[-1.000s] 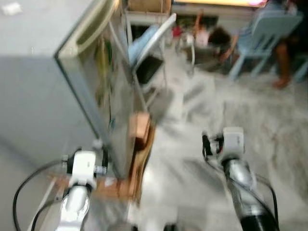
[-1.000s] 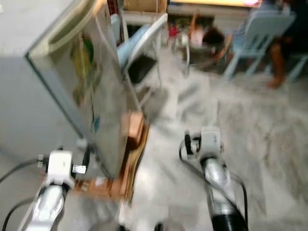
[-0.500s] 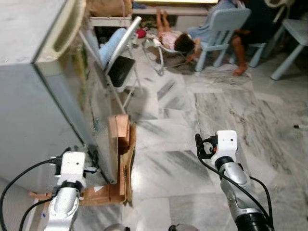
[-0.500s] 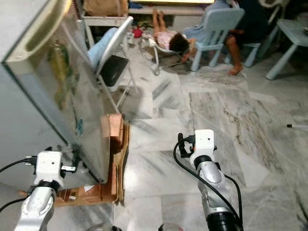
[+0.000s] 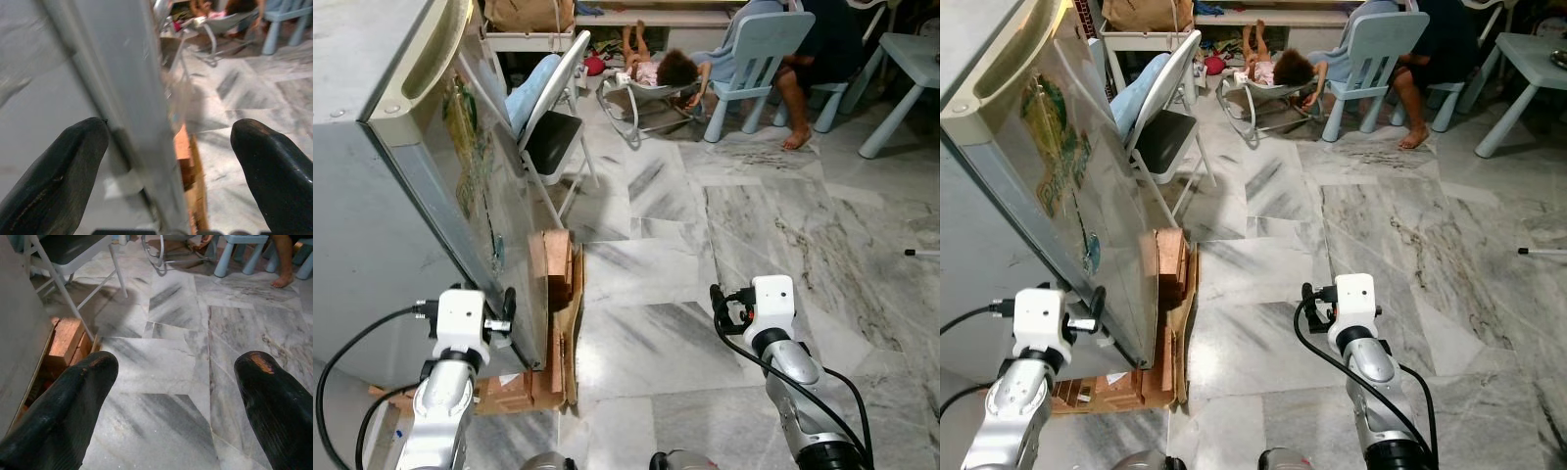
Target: Restocking fridge
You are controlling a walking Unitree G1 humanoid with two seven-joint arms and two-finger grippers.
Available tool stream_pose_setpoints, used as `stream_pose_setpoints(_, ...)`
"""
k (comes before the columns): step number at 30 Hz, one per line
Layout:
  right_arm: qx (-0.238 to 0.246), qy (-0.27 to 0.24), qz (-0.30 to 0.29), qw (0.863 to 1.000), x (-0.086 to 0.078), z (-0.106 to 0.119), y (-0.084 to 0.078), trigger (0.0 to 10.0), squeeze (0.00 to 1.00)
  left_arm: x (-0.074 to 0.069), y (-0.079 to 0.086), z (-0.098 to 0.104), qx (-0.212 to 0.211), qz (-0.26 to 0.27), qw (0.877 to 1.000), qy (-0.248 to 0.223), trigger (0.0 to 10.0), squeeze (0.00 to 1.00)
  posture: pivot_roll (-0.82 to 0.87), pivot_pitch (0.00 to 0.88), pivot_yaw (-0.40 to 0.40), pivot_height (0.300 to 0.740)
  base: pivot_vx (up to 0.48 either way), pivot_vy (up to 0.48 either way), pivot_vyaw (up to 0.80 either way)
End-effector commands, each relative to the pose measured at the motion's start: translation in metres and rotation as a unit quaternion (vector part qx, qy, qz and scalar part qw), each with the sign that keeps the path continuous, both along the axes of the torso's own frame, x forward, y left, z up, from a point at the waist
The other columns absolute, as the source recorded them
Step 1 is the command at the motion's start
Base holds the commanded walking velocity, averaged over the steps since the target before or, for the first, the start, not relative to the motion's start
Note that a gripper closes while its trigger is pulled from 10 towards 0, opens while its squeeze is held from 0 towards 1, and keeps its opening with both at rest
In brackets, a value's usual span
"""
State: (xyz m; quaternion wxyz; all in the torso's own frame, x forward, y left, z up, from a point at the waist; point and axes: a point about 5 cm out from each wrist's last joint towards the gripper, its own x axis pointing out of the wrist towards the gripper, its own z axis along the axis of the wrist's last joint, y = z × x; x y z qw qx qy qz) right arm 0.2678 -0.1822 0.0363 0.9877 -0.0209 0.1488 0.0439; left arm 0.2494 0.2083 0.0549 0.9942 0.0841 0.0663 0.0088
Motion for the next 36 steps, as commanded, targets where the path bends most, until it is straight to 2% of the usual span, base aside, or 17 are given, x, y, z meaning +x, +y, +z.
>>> stream_pose_setpoints(1, -0.001, 0.012, 0.0, 1.0, -0.001, -0.003, -0.001, 10.0, 0.0, 0.003, 0.002, -0.001, -0.001, -0.008, 1.0, 0.011, 10.0, 0.0, -0.02, 0.062, -0.018, 0.74, 0.0, 0.0, 0.0)
stream_pose_setpoints(5, -0.002, 0.018, 0.009, 1.0, -0.001, -0.005, 0.001, 10.0, 0.0, 0.018, -0.001, 0.005, 0.002, -0.024, 1.0, 0.003, 10.0, 0.0, -0.03, 0.062, -0.014, 0.74, 0.0, 0.0, 0.0)
stream_pose_setpoints(14, -0.003, 0.02, 0.008, 1.0, -0.004, -0.005, -0.002, 10.0, 0.0, 0.026, 0.007, 0.007, 0.015, -0.004, 1.0, 0.002, 10.0, 0.0, -0.05, 0.068, -0.003, 0.74, 0.0, 0.0, 0.0)
stream_pose_setpoints(16, -0.013, 0.044, 0.034, 0.998, -0.01, -0.01, -0.001, 10.0, 0.0, 0.034, 0.003, 0.01, 0.004, -0.015, 1.0, 0.0, 10.0, 0.0, -0.05, 0.068, -0.007, 0.74, 0.0, 0.0, 0.0)
stream_pose_setpoints(17, -0.03, 0.077, 0.058, 0.995, -0.015, -0.018, 0.0, 10.0, 0.0, 0.04, -0.006, 0.018, 0.009, -0.043, 0.999, -0.01, 10.0, 0.0, -0.05, 0.066, -0.01, 0.74, 0.0, 0.0, 0.0)
stream_pose_setpoints(18, -0.03, 0.077, 0.058, 0.995, -0.015, -0.018, 0.0, 10.0, 0.0, 0.04, -0.006, 0.018, 0.009, -0.043, 0.999, -0.01, 10.0, 0.0, -0.05, 0.066, -0.01, 0.74, 0.0, 0.0, 0.0)
stream_pose_setpoints(20, -0.048, 0.128, 0.081, 0.987, -0.023, -0.03, -0.003, 10.0, 0.0, 0.048, -0.031, 0.034, 0.028, -0.116, 0.992, -0.037, 10.0, 0.0, -0.05, 0.064, -0.011, 0.74, 0.0, 0.0, 0.0)
stream_pose_setpoints(21, -0.048, 0.128, 0.081, 0.987, -0.023, -0.03, -0.003, 10.0, 0.0, 0.048, -0.031, 0.034, 0.028, -0.116, 0.992, -0.037, 10.0, 0.0, -0.05, 0.064, -0.011, 0.74, 0.0, 0.0, 0.0)
stream_pose_setpoints(22, -0.048, 0.144, 0.09, 0.984, -0.025, -0.033, -0.004, 10.0, 0.0, 0.049, -0.053, 0.044, 0.031, -0.174, 0.983, -0.051, 10.0, 0.0, -0.05, 0.064, -0.011, 0.74, 0.0, 0.0, 0.0)
stream_pose_setpoints(24, -0.05, 0.164, 0.105, 0.98, -0.029, -0.037, -0.006, 10.0, 0.0, 0.043, -0.106, 0.063, 0.022, -0.294, 0.952, -0.077, 10.0, 0.0, -0.05, 0.059, -0.012, 0.74, 0.0, 0.0, 0.0)
stream_pose_setpoints(26, -0.049, 0.166, 0.106, 0.979, -0.029, -0.038, -0.006, 10.0, 0.0, 0.037, -0.131, 0.069, 0.018, -0.346, 0.934, -0.086, 10.0, 0.0, -0.04, 0.059, -0.013, 0.74, 0.0, 0.0, 0.0)
stream_pose_setpoints(28, -0.047, 0.164, 0.105, 0.98, -0.029, -0.038, -0.004, 10.0, 0.0, 0.029, -0.163, 0.077, 0.001, -0.402, 0.911, -0.095, 10.0, 0.0, -0.04, 0.056, -0.015, 0.74, 0.0, 0.0, 0.0)
stream_pose_setpoints(30, -0.047, 0.167, 0.109, 0.979, -0.028, -0.038, -0.003, 10.0, 0.0, 0.025, -0.182, 0.082, -0.013, -0.435, 0.895, -0.098, 10.0, 0.0, -0.05, 0.054, -0.012, 0.74, 0.0, 0.0, 0.0)
stream_pose_setpoints(31, -0.048, 0.168, 0.111, 0.978, -0.028, -0.038, -0.002, 10.0, 0.0, 0.025, -0.186, 0.083, -0.018, -0.441, 0.892, -0.099, 10.0, 0.0, -0.05, 0.053, -0.01, 0.74, 0.0, 0.0, 0.0)
stream_pose_setpoints(34, -0.046, 0.17, 0.114, 0.978, -0.03, -0.038, 0.0, 10.0, 0.0, 0.035, -0.176, 0.078, 0.009, -0.416, 0.904, -0.1, 10.0, 0.0, -0.06, 0.051, -0.001, 0.74, 0.0, 0.0, 0.0)
stream_pose_setpoints(35, -0.044, 0.171, 0.112, 0.978, -0.031, -0.038, -0.001, 10.0, 0.0, 0.041, -0.162, 0.073, 0.004, -0.383, 0.919, -0.089, 10.0, 0.0, -0.06, 0.051, -0.001, 0.74, 0.0, 0.0, 0.0)
stream_pose_setpoints(36, -0.043, 0.172, 0.111, 0.978, -0.031, -0.038, -0.002, 10.0, 0.0, 0.042, -0.159, 0.072, 0.001, -0.376, 0.923, -0.085, 10.0, 0.0, -0.06, 0.051, -0.001, 0.74, 0.0, 0.0, 0.0)
